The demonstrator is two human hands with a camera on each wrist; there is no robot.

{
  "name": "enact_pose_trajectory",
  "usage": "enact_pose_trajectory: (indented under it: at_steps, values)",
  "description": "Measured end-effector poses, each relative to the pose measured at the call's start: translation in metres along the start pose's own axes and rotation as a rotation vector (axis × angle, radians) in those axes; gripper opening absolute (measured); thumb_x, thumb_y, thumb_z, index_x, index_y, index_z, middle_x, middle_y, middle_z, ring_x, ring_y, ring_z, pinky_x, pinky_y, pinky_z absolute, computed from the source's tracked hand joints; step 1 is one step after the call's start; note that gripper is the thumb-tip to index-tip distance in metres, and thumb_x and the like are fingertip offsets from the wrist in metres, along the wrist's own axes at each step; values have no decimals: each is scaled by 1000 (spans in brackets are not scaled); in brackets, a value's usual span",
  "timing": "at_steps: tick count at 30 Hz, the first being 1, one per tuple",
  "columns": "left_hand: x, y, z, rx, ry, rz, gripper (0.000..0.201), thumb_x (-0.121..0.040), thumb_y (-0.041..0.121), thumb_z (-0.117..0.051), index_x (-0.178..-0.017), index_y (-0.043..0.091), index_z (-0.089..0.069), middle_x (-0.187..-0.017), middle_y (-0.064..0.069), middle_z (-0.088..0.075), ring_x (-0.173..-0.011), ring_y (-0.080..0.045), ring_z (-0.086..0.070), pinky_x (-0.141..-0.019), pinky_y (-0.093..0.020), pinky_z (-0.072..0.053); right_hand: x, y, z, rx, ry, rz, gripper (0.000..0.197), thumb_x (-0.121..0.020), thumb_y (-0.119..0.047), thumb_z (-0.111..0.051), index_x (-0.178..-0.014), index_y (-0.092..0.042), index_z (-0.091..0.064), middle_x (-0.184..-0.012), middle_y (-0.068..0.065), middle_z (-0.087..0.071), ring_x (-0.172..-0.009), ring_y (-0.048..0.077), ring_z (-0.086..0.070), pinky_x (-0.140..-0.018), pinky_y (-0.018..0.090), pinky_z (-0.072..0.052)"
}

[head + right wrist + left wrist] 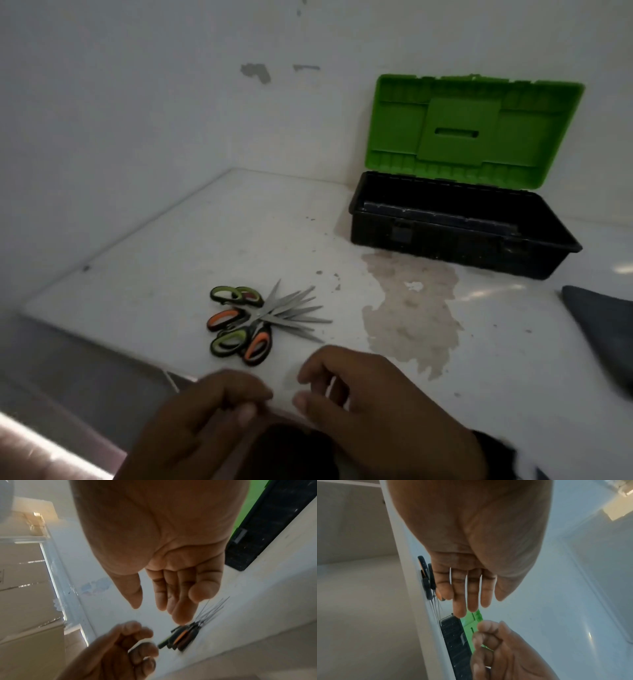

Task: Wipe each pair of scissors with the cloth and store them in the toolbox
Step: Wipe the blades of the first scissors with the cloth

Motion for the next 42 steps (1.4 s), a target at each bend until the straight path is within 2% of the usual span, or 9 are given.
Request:
enact_pose_trajectory:
  at_steps: [4,7,9,13,21,27,33,38,42]
  values:
    - [-4,12,-10,31,123,41,10,-83,30,-66,-89,37,-70,-83,8,-73,-80,-8,-72,-69,-15,-52,-27,-18,-25,113,134,56,19,-89,-51,-57,-102,-37,-57,-87,-14,-60,-74,3,-56,-70,25,-50]
    - [-2,-8,11,43,277,90,14,-80,43,-58,-89,38,-68,-83,9,-72,-81,-10,-69,-69,-20,-52,-41,-24,-29,229,244,51,17,-87,-54,-59,-94,-40,-51,-76,-19,-50,-69,-2,-48,-61,15,-37]
    - [-1,-11,12,7,355,103,8,-86,32,-61,-88,35,-68,-83,10,-70,-81,-9,-67,-68,-13,-49,-48,-33,-34,313,277,74,21,-85,-56,-60,-96,-40,-52,-75,-22,-46,-68,-5,-44,-59,13,-31]
    - [-2,-29,15,-21,445,183,19,-93,10,-60,-93,28,-65,-89,13,-68,-90,-4,-63,-70,-10,-44,-63,-50,-48,431,330,167,34,-85,-55,-58,-111,-35,-53,-101,-14,-59,-85,4,-57,-71,19,-45]
    - [-12,-47,11,119,400,290,16,-96,11,-54,-100,21,-67,-86,6,-73,-85,-10,-68,-69,-16,-49,-82,-52,-61,547,367,188,13,-88,-38,-60,-93,-27,-65,-86,-7,-60,-67,12,-60,-48,15,-22]
    - [-25,-42,10,183,347,277,17,-97,10,-53,-96,16,-69,-83,4,-74,-79,-15,-70,-68,-31,-51,-78,-47,-50,548,456,228,22,-86,-34,-50,-87,-33,-72,-71,-10,-61,-55,7,-57,-48,19,-40]
    - [-41,-27,-5,407,276,312,21,-98,7,-49,-98,9,-70,-87,-11,-75,-81,-28,-71,-70,-40,-52,-53,-45,-17,417,586,411,22,-95,-29,-52,-106,-25,-71,-83,-5,-69,-69,13,-64,-57,30,-54]
    - [-57,0,-35,604,157,368,16,-90,21,-62,-98,12,-72,-83,-22,-72,-76,-36,-65,-68,-44,-48,-18,-44,20,395,608,531,24,-99,-31,-54,-116,-21,-69,-93,-5,-71,-72,9,-64,-57,28,-53]
    - [-75,36,-65,655,74,360,36,-75,31,-71,-106,12,-67,-85,-17,-74,-71,-28,-68,-61,-39,-51,23,-39,51,540,603,553,21,-100,-32,-53,-116,-24,-66,-91,-4,-69,-61,12,-59,-48,29,-50]
Point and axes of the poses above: each hand's wrist, its own x-axis away from the middle knuckle, its own z-axis out of the back of the hand, y = z × x, the point moved 8 cm from there along -x, towards the middle knuckle
